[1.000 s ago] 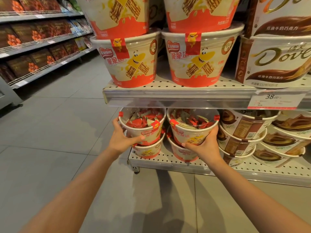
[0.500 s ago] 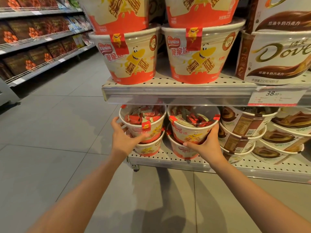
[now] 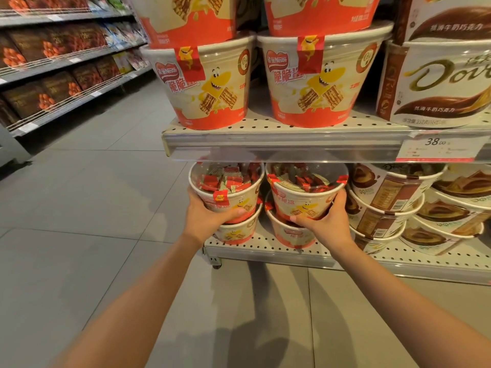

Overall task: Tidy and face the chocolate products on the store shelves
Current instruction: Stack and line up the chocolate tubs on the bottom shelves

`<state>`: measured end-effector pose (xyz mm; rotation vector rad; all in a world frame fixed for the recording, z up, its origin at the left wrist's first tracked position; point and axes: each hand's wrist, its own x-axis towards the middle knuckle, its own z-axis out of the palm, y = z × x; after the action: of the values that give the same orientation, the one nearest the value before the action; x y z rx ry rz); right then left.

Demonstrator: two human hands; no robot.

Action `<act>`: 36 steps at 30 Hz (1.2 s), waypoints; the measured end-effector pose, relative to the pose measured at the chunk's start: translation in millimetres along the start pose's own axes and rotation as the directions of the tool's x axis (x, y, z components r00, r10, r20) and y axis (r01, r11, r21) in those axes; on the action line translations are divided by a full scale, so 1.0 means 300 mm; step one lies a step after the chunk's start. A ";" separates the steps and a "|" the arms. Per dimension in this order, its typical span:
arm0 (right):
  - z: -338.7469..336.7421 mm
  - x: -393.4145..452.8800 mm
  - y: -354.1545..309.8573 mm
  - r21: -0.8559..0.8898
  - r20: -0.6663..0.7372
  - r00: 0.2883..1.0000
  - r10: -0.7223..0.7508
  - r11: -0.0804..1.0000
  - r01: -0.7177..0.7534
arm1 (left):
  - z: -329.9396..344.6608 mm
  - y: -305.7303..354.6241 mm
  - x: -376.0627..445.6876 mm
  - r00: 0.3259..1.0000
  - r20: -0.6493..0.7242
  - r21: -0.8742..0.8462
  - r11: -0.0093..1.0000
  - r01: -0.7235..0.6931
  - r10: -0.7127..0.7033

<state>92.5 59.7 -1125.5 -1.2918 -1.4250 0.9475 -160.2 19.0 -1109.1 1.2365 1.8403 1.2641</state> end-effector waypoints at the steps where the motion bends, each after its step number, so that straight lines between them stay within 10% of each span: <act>1: 0.001 0.001 -0.001 -0.002 -0.004 1.000 0.004 1.000 -0.004 | -0.001 -0.004 -0.002 1.000 0.001 0.011 1.000 0.004 -0.004; 23: 0.106 -0.034 -0.013 -0.059 -0.238 0.971 -0.014 0.998 0.000 | 0.023 -0.017 -0.007 1.000 -0.002 -0.084 0.996 -0.015 0.015; 36: -0.039 -0.084 -0.120 0.095 0.185 0.973 0.139 0.983 -0.158 | 0.025 -0.008 0.015 0.998 -0.062 -0.010 1.000 -0.019 0.018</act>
<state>94.4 29.2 -1091.9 -1.2717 -1.4039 1.2509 -156.6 25.8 -1113.9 1.2240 1.8679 1.3342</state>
